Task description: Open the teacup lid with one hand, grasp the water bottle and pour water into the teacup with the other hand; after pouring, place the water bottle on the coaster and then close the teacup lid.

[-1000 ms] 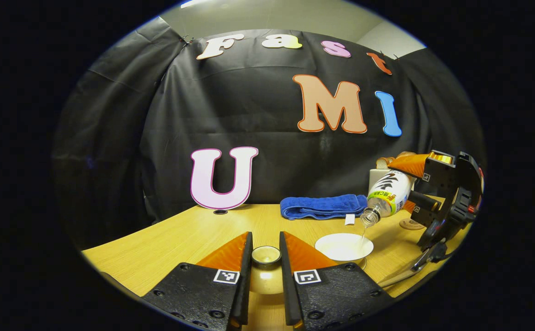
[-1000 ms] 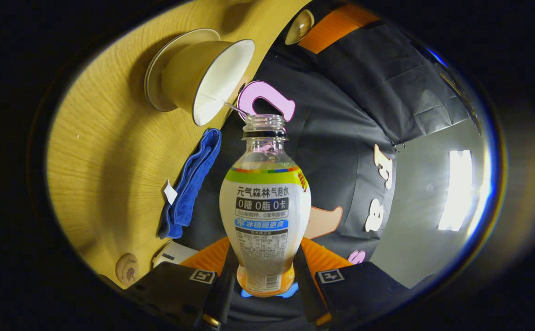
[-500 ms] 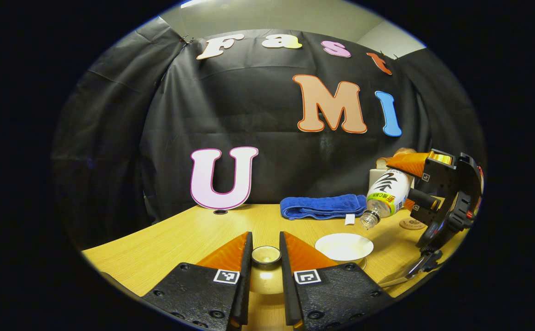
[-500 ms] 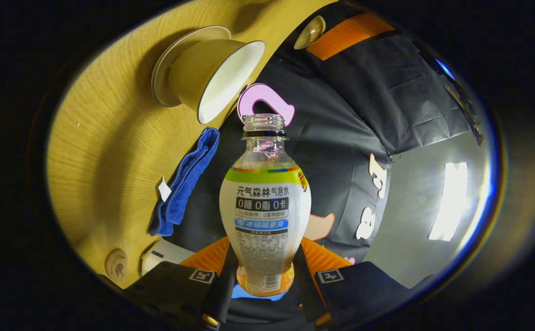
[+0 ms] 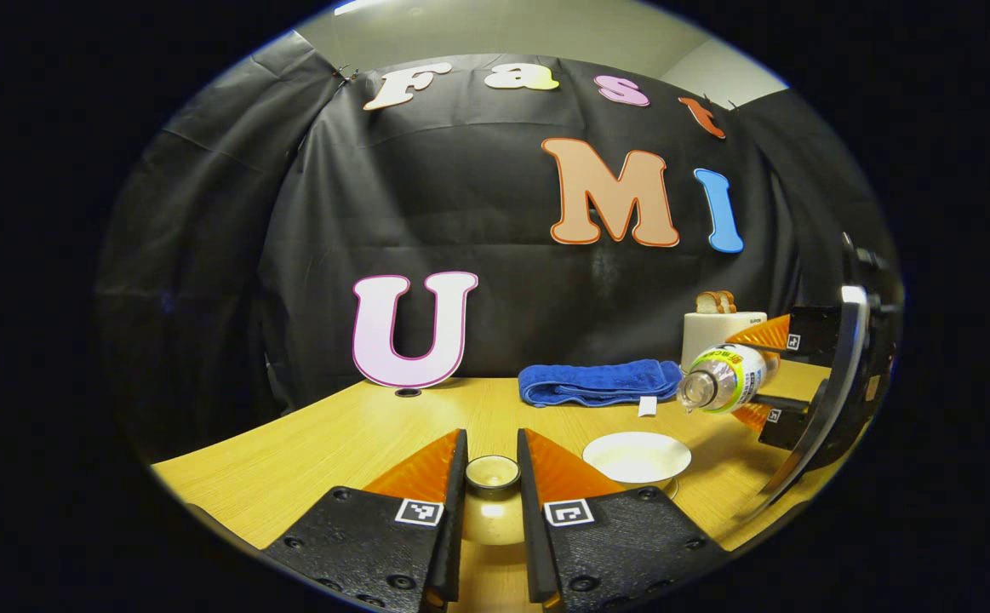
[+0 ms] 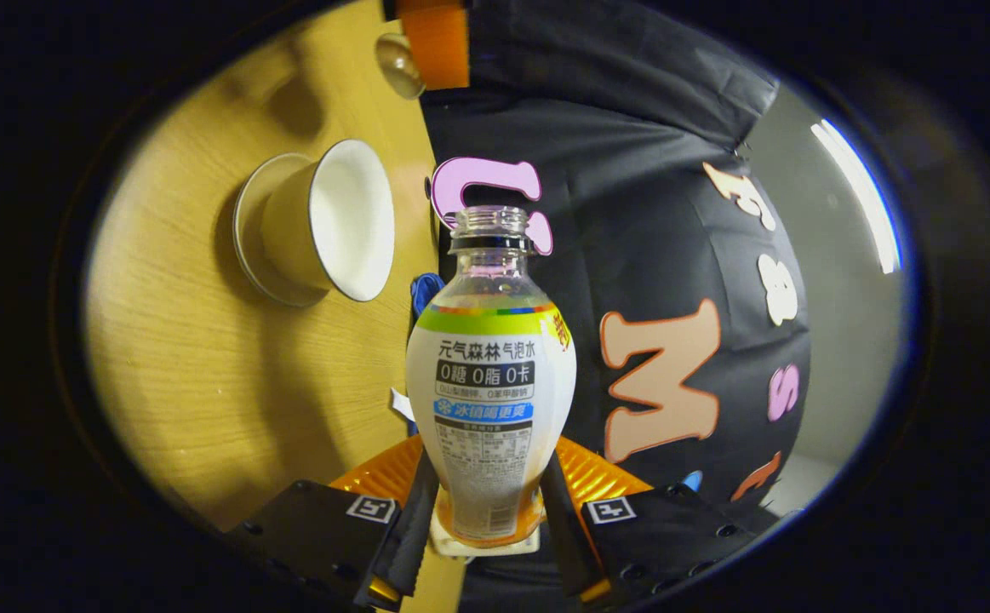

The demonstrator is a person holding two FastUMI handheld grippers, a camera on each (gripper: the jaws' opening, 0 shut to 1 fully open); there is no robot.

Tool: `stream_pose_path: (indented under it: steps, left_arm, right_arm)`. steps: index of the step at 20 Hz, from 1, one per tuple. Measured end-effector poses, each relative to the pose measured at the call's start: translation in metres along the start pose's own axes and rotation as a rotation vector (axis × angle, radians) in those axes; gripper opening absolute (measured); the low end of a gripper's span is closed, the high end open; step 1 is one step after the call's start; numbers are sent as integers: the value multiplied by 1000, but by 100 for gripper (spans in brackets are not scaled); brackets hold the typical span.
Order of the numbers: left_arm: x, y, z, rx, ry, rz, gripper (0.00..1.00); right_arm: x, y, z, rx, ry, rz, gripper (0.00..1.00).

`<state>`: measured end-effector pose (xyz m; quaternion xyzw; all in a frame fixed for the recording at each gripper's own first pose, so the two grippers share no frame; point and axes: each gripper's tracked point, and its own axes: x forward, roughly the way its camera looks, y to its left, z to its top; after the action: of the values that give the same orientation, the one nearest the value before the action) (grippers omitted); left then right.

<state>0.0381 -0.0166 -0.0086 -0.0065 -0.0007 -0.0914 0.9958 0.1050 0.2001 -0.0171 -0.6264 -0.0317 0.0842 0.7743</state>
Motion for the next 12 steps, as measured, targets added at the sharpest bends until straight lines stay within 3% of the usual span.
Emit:
stream_pose_path:
  steps: [3,6,7,12]
  left_arm:
    - [0,0,-1,0,0,0,29]
    - [0,0,0,0,0,0,29]
    - [0,0,0,1,0,0,29]
    - [0,0,0,1,0,0,28]
  right_arm:
    - [-1,11,-4,279,43,91,63]
    - [-4,7,-6,509,53,131,64]
    - [-6,2,-9,586,59,143,70]
    - [-1,-28,-36,963,93,179,66]
